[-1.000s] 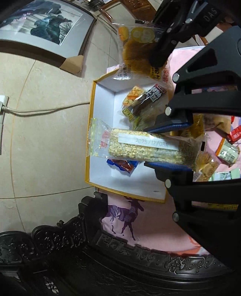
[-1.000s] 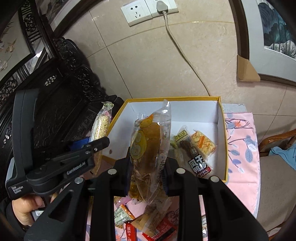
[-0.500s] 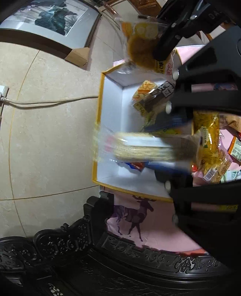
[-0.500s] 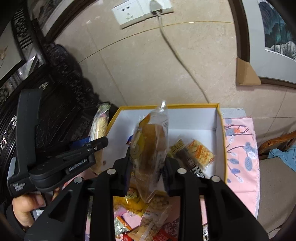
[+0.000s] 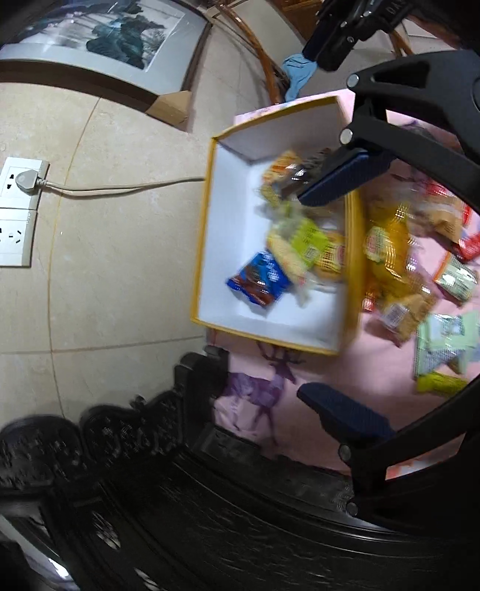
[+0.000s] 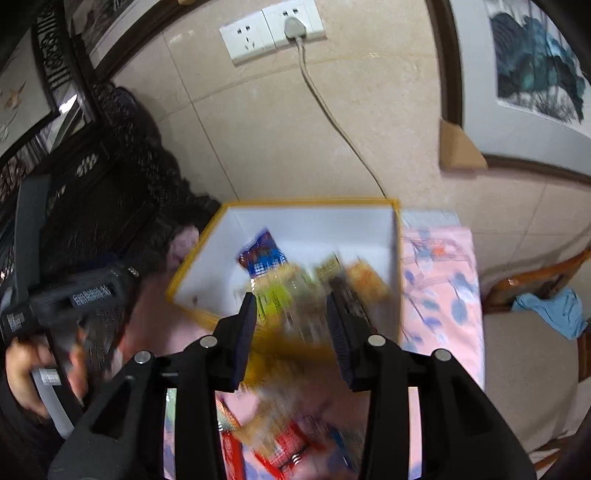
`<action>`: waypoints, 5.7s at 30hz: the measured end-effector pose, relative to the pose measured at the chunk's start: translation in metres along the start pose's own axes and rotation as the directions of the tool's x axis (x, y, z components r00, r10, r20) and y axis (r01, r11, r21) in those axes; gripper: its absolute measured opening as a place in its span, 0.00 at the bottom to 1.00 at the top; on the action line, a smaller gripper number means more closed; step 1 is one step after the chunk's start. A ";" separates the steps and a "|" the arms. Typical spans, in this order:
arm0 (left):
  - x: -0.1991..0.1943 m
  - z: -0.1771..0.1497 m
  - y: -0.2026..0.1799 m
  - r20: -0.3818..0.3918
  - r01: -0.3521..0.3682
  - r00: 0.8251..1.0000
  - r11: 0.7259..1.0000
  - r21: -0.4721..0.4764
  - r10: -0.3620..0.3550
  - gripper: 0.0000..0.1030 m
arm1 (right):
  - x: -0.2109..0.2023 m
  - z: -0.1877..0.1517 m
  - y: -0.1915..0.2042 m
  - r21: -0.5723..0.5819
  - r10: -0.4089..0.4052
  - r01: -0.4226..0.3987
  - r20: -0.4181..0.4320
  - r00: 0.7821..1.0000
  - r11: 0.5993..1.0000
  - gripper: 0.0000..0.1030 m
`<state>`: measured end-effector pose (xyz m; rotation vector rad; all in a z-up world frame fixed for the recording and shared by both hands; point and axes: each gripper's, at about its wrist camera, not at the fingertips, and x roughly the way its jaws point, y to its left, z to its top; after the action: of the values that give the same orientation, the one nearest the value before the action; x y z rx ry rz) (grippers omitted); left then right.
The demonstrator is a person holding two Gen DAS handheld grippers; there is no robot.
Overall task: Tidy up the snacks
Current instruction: 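Drop the grain bar and cake bag into the yellow box, opening both grippers, then grasp a red wafer bar with the left gripper while the right grasps a tan biscuit pack, then drop the red wafer bar and tan biscuit pack into the yellow box, then grasp a beige cookie pack with the left gripper while the right grasps a blue-edged cookie pack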
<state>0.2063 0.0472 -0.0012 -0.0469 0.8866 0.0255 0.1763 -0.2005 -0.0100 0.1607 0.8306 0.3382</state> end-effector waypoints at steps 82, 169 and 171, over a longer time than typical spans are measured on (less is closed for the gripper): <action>-0.022 -0.187 -0.035 -0.217 0.152 0.965 0.988 0.018 -0.145 0.23 | -0.009 -0.160 0.044 -0.125 -0.028 0.013 -0.118 0.993 0.992 0.29; 0.075 -0.189 -0.079 -0.300 0.300 0.911 0.954 0.007 -0.284 0.37 | 0.070 -0.167 -0.040 -0.051 -0.190 0.183 -0.235 0.953 0.982 0.36; 0.056 -0.190 -0.072 -0.280 0.305 0.915 0.952 0.008 -0.290 0.37 | 0.057 -0.162 -0.033 -0.052 -0.167 0.160 -0.214 0.962 0.986 0.36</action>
<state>0.0978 -0.0348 -0.1625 -0.1396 1.1520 -0.2965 0.0993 -0.2096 -0.1665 0.0222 1.0480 0.2157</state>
